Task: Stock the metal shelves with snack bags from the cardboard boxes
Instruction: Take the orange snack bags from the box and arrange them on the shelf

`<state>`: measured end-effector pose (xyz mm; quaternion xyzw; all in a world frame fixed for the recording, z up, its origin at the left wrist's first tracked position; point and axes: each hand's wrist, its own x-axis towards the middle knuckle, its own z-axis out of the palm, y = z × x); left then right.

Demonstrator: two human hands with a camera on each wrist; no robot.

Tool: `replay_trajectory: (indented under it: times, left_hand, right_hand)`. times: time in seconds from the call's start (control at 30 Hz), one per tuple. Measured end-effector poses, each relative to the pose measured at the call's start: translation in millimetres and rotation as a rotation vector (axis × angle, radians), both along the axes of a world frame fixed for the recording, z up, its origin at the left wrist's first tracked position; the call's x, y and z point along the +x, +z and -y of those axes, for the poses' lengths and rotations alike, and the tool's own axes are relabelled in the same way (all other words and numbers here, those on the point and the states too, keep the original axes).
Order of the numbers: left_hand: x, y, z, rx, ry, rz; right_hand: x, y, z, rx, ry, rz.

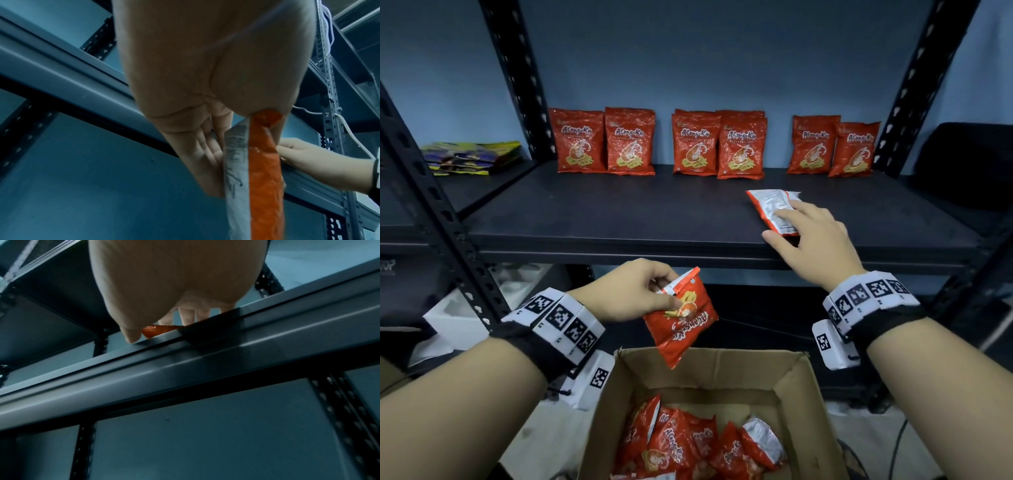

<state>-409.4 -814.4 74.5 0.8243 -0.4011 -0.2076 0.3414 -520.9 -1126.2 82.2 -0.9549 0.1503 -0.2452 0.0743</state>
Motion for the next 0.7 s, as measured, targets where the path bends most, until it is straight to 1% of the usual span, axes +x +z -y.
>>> replay_trajectory:
  times: [0.17, 0.27, 0.33, 0.4, 0.43, 0.53, 0.6, 0.7]
  left_hand:
    - [-4.0, 0.2, 6.4, -0.082, 0.05, 0.0]
    - [-7.6, 1.9, 14.3, -0.125, 0.078, 0.011]
    - [-11.0, 2.7, 19.6, -0.16, 0.095, 0.009]
    - [-13.4, 2.4, 24.5, -0.196, 0.118, 0.013]
    - [-15.1, 2.8, 26.3, -0.218, 0.133, 0.017]
    - [-16.0, 4.1, 31.2, -0.303, 0.2, 0.016]
    - [-15.9, 6.7, 33.9, -0.366, 0.249, 0.022]
    - [-16.4, 9.7, 37.4, -0.482, 0.325, -0.017]
  right_hand:
    - [-22.4, 1.8, 36.1, -0.024, -0.215, -0.048]
    - [-33.4, 5.2, 55.2, -0.005, -0.286, -0.084]
    - [-38.3, 5.1, 63.3, 0.015, -0.298, -0.078]
    - [-41.7, 4.2, 63.9, 0.03, -0.26, -0.005]
    - [-43.0, 4.0, 60.8, 0.02, -0.215, 0.067]
    - [-43.3, 6.0, 38.7, -0.049, -0.016, 0.305]
    - [-39.4, 6.7, 16.2, -0.002, 0.08, 0.313]
    - [-31.1, 0.9, -16.8, 0.156, 0.146, 0.234]
